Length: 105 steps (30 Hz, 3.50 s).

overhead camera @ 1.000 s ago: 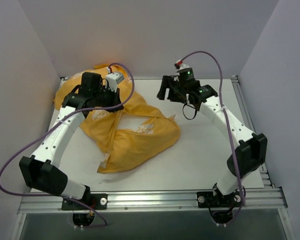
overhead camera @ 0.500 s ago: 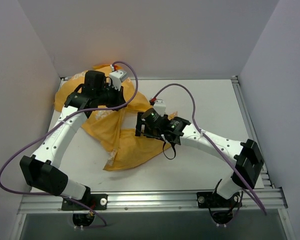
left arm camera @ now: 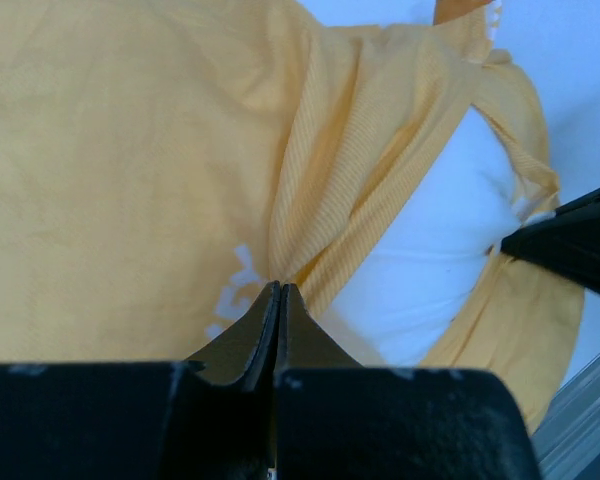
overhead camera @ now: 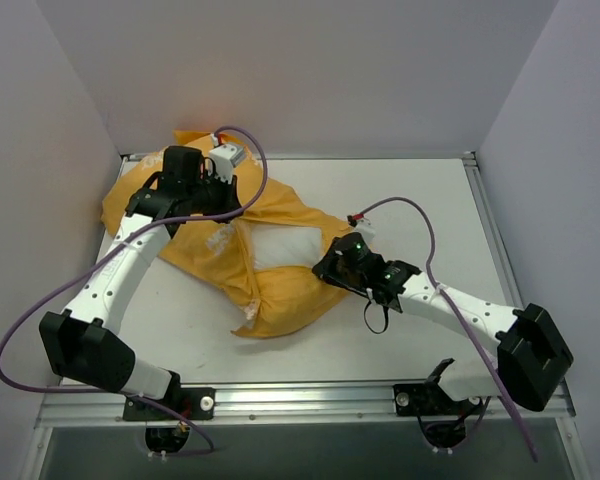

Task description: Remove the pillowcase from the pillow

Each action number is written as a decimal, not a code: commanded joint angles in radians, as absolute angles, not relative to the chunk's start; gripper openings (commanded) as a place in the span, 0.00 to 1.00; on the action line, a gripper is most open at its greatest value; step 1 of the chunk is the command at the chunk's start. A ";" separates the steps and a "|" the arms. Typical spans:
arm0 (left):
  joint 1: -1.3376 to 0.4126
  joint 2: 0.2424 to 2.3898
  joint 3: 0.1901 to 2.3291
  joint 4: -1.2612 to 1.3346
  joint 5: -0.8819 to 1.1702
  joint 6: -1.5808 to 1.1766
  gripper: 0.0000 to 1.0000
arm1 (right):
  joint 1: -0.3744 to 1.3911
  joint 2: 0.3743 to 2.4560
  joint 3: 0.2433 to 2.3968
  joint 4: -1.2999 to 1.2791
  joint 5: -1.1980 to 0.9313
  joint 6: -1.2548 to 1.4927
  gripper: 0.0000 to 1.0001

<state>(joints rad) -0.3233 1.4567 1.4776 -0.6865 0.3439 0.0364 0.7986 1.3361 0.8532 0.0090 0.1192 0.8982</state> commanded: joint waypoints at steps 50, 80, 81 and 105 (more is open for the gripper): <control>-0.801 1.779 1.753 -0.799 0.198 0.524 0.65 | 0.575 1.161 0.650 0.104 -0.202 0.792 0.00; -0.782 1.776 1.500 -0.680 0.161 0.488 0.02 | 0.545 1.236 0.862 0.038 -0.143 0.741 0.43; -0.782 1.775 1.500 -0.678 0.163 0.477 0.02 | 0.545 1.245 0.867 0.040 -0.137 0.755 0.43; -0.624 1.430 1.313 -0.778 0.196 0.578 0.02 | 0.130 1.161 0.675 -0.078 -0.087 0.647 0.00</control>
